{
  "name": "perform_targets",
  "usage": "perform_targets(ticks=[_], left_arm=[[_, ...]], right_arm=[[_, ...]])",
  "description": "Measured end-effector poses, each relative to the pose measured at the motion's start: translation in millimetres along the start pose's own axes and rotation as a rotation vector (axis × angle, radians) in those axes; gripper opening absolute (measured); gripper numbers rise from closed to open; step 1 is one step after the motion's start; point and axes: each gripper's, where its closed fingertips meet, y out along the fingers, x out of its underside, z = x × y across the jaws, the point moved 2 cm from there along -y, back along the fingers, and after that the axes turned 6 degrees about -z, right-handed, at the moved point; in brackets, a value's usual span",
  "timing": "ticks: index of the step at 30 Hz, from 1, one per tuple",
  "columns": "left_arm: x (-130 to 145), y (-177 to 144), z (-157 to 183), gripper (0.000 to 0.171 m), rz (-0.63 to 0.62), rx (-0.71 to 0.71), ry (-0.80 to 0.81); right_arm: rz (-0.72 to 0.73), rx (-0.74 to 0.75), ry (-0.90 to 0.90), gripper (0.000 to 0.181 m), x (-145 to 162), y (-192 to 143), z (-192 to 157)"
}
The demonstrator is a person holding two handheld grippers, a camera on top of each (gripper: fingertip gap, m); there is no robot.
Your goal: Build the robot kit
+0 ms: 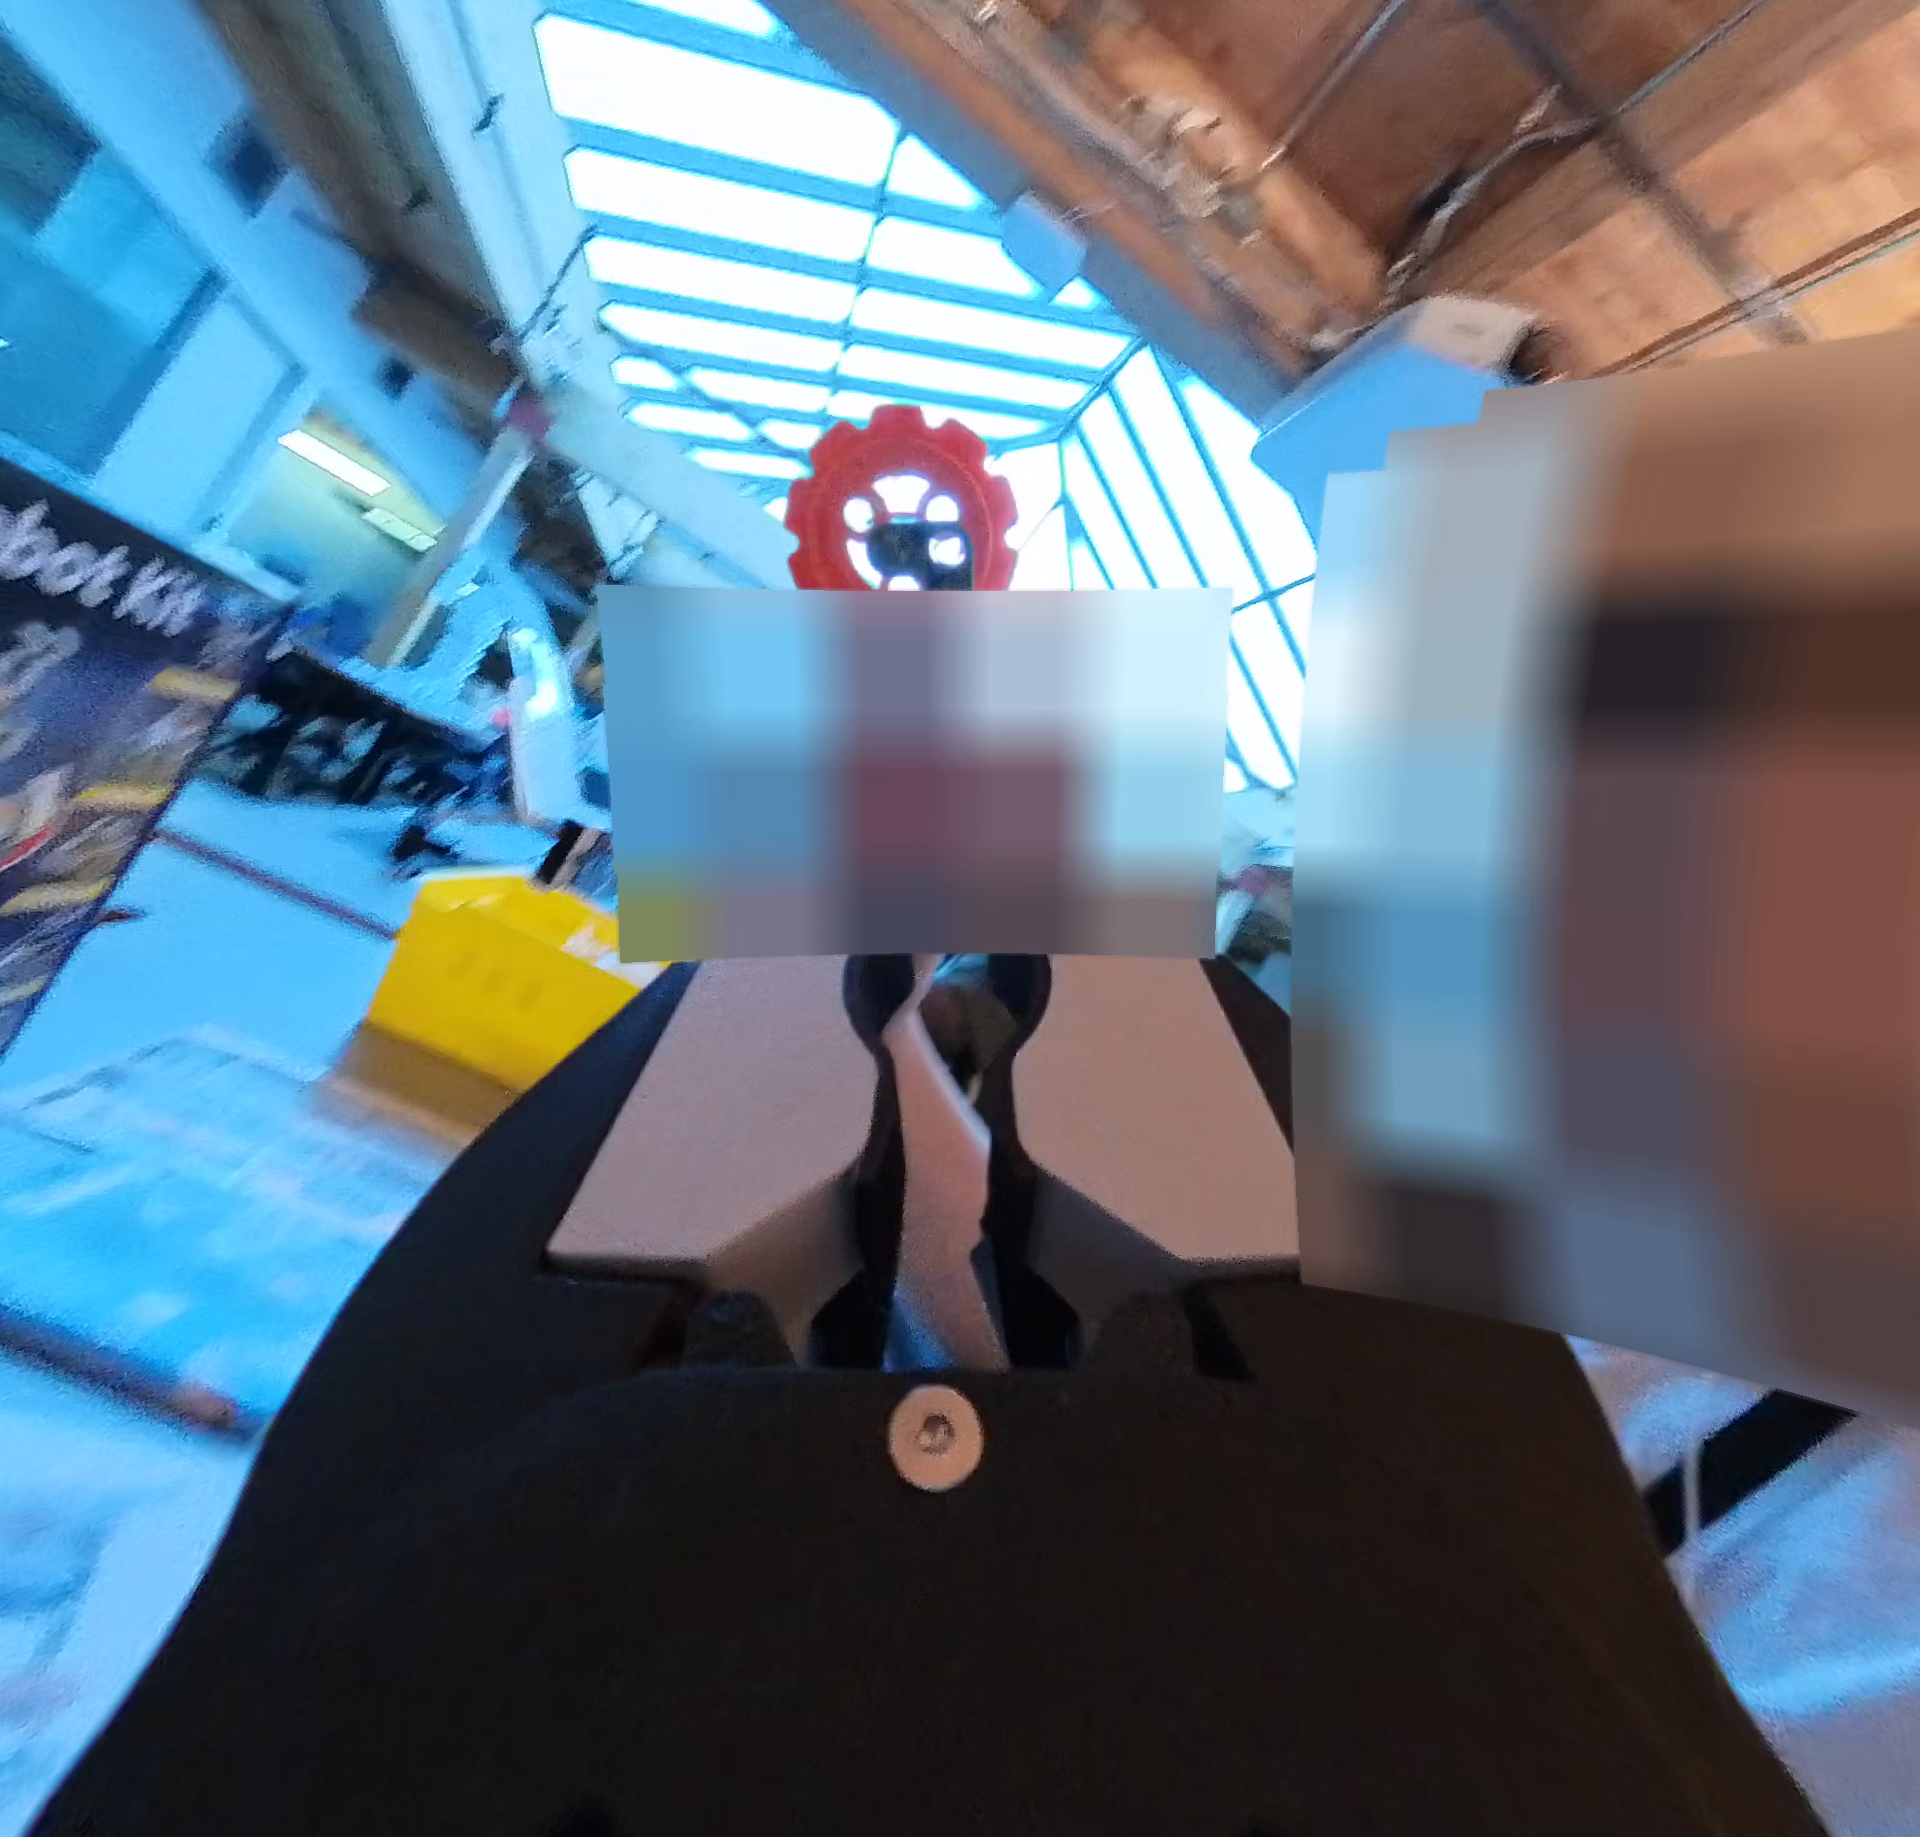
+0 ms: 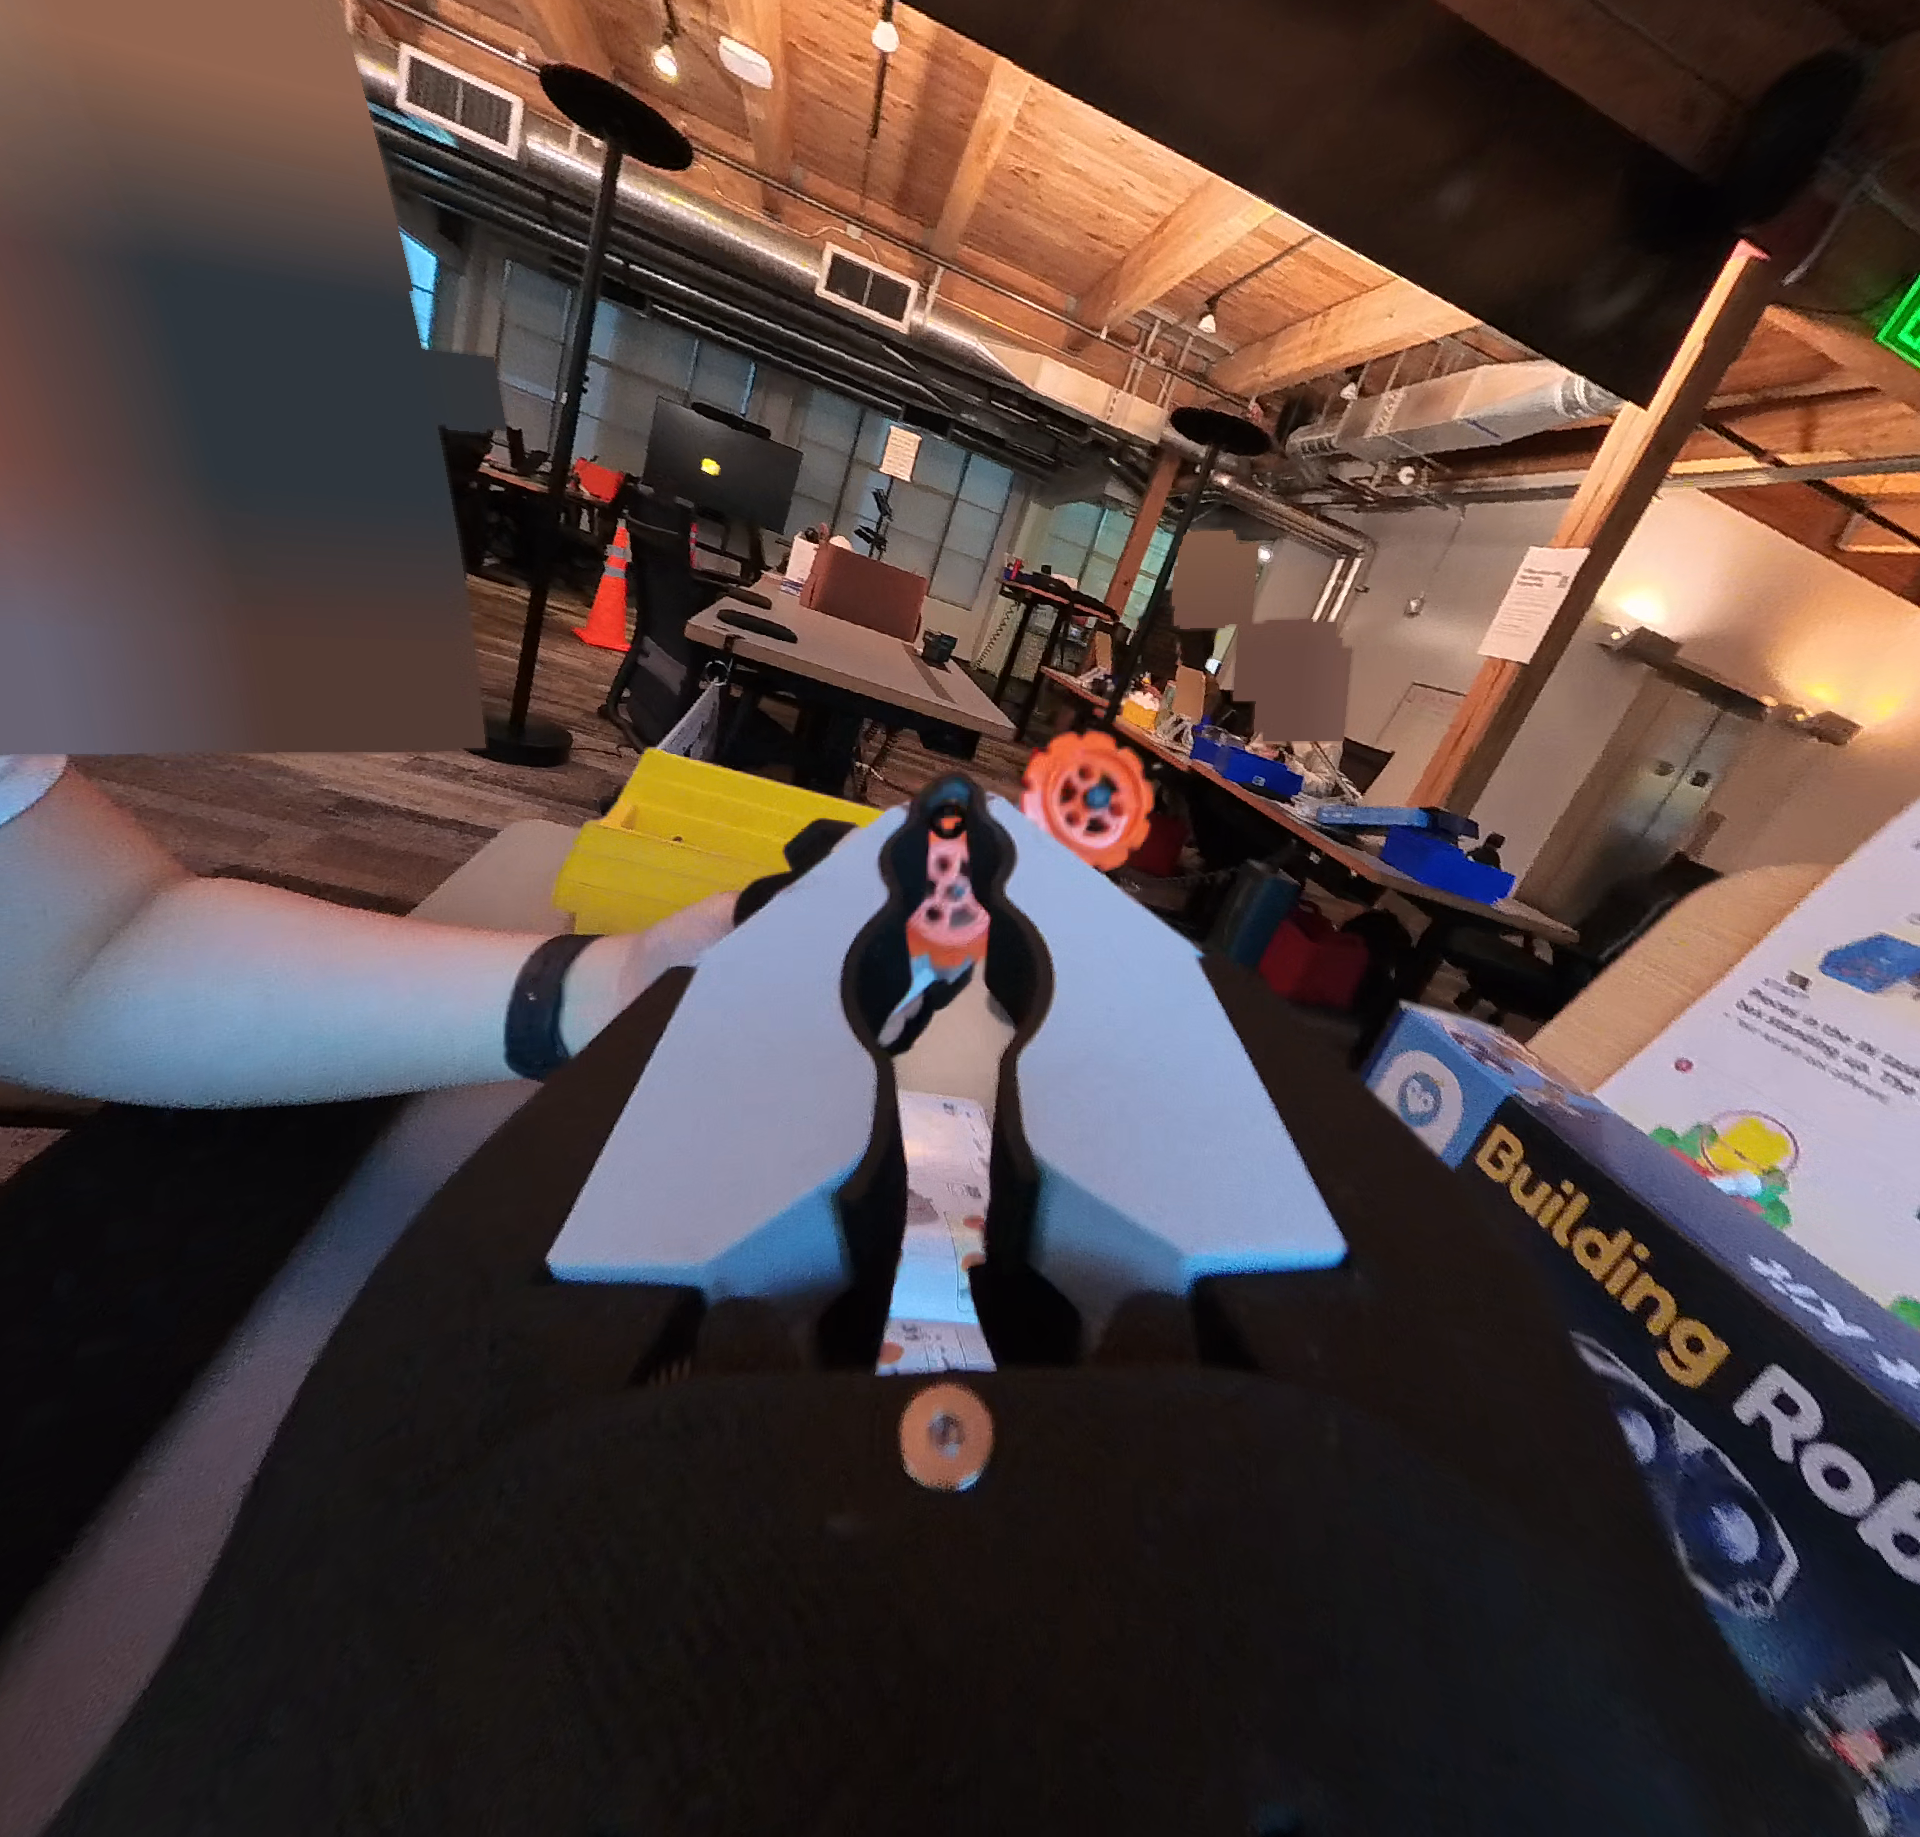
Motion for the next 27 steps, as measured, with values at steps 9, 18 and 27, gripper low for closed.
perform_targets(ticks=[9, 18, 27], left_arm=[[23.8, -41.6, -45.1, 0.005, -0.181, -0.565, 0.136], [25.3, -62.4, -58.3, 0.005, -0.085, -0.56, -0.189], [-3.5, -89.0, -31.4, 0.005, -0.012, -0.452, -0.228]], right_arm=[[-0.259, 0.064, 0.03, 0.007, 65.7, 10.0, 19.1], [-0.387, 0.016, 0.072, 0.007, 105.3, 30.0, 7.8], [-0.441, -0.023, 0.055, 0.007, 116.4, 40.6, -4.7]])
